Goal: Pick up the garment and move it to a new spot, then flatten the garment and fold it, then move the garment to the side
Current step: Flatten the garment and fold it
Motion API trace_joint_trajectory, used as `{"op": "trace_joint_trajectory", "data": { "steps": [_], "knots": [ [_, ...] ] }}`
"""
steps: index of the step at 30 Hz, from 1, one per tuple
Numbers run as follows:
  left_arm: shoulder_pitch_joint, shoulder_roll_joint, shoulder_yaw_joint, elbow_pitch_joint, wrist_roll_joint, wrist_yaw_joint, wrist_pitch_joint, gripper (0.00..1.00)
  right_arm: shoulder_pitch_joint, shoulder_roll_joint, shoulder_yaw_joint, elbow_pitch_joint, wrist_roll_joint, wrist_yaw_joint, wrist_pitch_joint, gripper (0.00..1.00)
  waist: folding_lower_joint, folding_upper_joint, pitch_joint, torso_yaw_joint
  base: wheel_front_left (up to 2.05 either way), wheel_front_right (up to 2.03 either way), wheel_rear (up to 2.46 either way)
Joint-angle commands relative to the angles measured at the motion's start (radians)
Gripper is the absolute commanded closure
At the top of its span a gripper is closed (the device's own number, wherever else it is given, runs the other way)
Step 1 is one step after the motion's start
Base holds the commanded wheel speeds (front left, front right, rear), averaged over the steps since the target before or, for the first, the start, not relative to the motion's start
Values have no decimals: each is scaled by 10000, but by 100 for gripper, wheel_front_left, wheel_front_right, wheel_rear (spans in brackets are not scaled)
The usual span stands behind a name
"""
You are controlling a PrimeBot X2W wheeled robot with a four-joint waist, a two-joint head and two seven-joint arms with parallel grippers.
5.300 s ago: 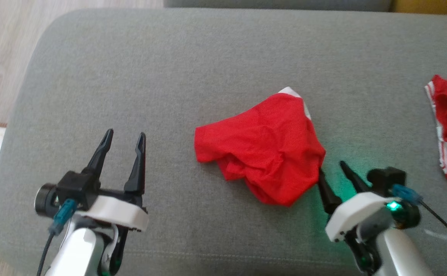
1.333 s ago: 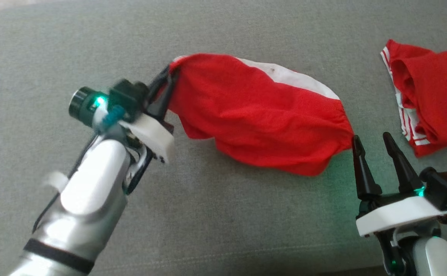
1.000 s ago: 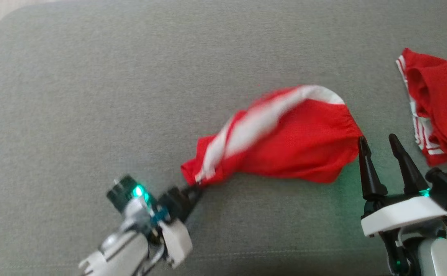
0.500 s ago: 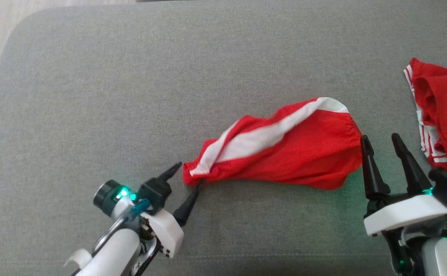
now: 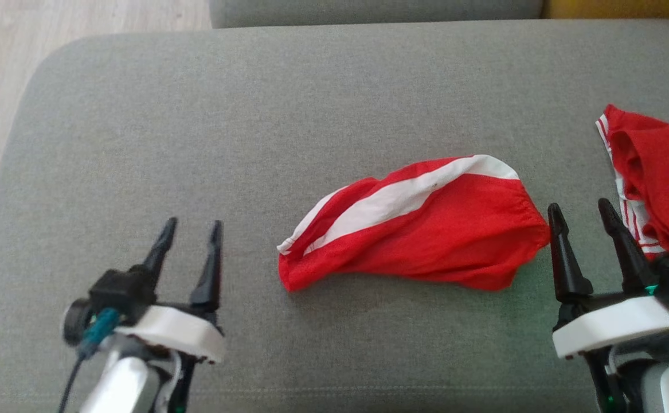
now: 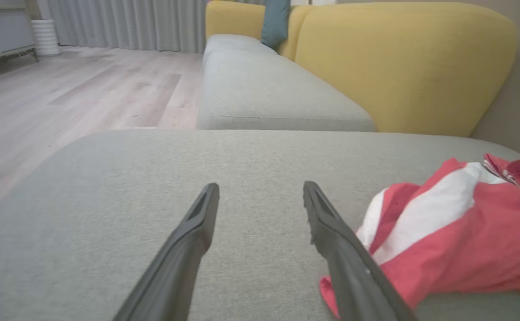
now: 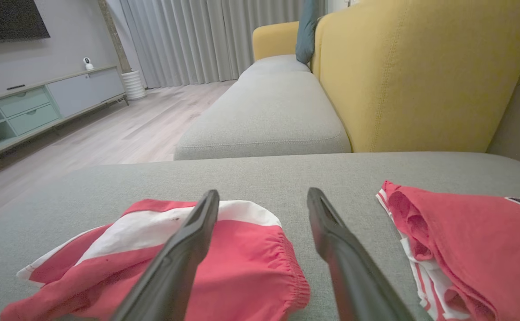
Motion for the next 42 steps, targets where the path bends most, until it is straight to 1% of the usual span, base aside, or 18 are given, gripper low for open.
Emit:
{"op": "trace_joint_trajectory", "data": {
  "steps": [1, 5, 10, 18, 28, 31, 36, 39, 42],
  "knots": [
    [-187, 252, 617, -386, -65, 149, -121, 0, -135, -55, 188, -459, -132, 39, 48, 0, 0, 0, -100, 44, 0, 0, 0],
    [156, 580, 1203, -567, -207, 371, -122, 0, 19, -55, 224, -610, -368, 39, 173, 0, 0, 0, -282, 69, 0, 0, 0],
    [526, 812, 1325, -867, -208, 493, -84, 0, 204, -55, 256, -762, -360, 39, 299, 0, 0, 0, -410, 46, 0, 0, 0],
    [703, 835, 1207, -1098, -205, 584, 32, 0, 231, -55, 254, -832, -287, 39, 332, 0, 0, 0, -427, 27, 0, 0, 0],
    [590, 859, 1053, -1236, -167, 567, 85, 0, 174, -55, 246, -819, -264, 39, 345, 0, 0, 0, -337, 83, 0, 0, 0],
    [354, 787, 713, -1375, -184, 231, 206, 0, 127, -54, 246, -799, -245, 39, 330, 0, 0, 0, -234, 113, 0, 0, 0],
    [-380, 405, -445, -1290, -131, -698, 817, 0, -21, -54, 385, -694, -189, 39, 305, 0, 0, 0, 5, 67, 0, 0, 0],
    [-826, 124, -1049, -805, -110, -1157, 1221, 0, -129, -54, 482, -647, -132, 39, 280, 0, 0, 0, 168, -43, 0, 0, 0],
    [-1230, -94, -1259, -62, -208, -1439, 1372, 0, -236, -54, 550, -593, -78, 39, 246, 0, 0, 0, 324, -207, 0, 0, 0]
  ]
}}
